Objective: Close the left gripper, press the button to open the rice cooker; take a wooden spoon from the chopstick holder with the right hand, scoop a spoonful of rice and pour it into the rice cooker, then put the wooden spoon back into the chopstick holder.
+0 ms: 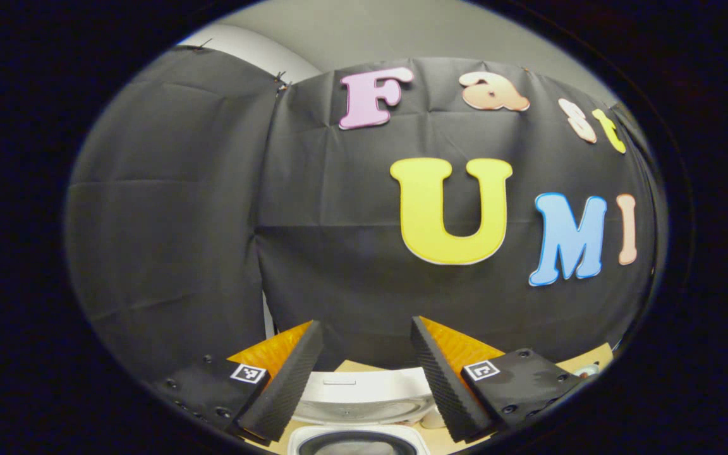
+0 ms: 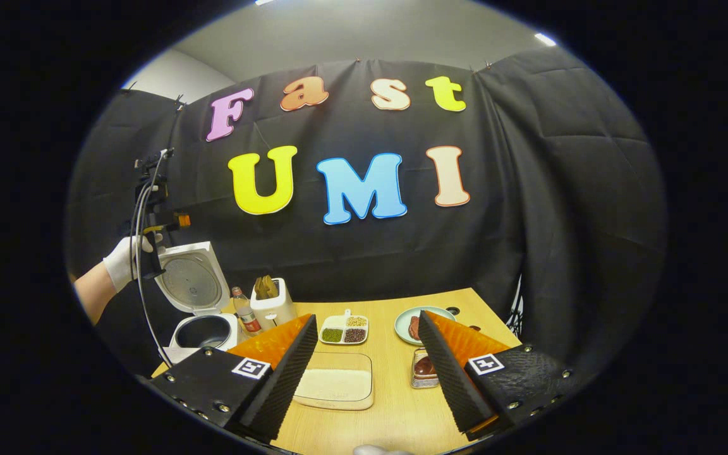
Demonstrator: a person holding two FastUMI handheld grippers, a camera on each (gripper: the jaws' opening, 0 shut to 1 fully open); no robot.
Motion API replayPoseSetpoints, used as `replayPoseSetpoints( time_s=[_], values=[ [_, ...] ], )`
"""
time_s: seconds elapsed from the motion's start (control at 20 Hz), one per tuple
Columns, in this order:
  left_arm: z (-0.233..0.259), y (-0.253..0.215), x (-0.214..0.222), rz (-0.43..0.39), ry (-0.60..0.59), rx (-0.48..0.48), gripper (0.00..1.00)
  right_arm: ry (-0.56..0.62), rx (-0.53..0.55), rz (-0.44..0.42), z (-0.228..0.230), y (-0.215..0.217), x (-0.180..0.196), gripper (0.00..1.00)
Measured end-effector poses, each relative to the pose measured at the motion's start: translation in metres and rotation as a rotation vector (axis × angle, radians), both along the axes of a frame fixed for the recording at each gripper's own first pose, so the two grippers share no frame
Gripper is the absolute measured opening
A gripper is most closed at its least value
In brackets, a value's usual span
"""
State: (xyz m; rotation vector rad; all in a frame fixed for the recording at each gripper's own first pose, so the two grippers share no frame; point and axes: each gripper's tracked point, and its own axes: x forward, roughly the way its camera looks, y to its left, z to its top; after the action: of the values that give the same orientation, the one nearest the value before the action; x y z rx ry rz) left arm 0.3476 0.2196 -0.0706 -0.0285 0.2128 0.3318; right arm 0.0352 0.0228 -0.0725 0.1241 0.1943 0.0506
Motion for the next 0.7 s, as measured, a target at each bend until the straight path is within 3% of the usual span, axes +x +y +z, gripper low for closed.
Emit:
replayPoseSetpoints(
  time_s=[0.15, 0.25, 0.45, 0.5, 0.55, 0.7],
  values=[
    [-0.045, 0.007, 0.009, 0.012, 0.113, -0.050, 0.97, 0.021, 0.021, 0.004, -0.004, -0.004, 0.000, 0.98],
    [-0.039, 0.008, 0.010, 0.007, 0.105, -0.006, 0.98, 0.027, 0.041, 0.016, -0.003, -0.004, -0.002, 0.98],
    [-0.040, 0.003, 0.002, 0.009, 0.151, -0.031, 0.95, 0.017, 0.056, 0.046, 0.003, -0.004, -0.004, 0.98],
    [-0.041, 0.001, -0.003, 0.007, 0.167, -0.035, 0.99, 0.012, 0.063, 0.056, 0.004, -0.004, -0.003, 0.93],
    [-0.042, -0.003, -0.010, 0.006, 0.184, -0.042, 0.96, 0.011, 0.067, 0.068, 0.004, -0.004, -0.003, 0.98],
    [-0.046, -0.012, -0.033, 0.001, 0.228, -0.068, 0.97, 0.017, 0.069, 0.106, 0.002, -0.003, -0.005, 0.98]
  ],
)
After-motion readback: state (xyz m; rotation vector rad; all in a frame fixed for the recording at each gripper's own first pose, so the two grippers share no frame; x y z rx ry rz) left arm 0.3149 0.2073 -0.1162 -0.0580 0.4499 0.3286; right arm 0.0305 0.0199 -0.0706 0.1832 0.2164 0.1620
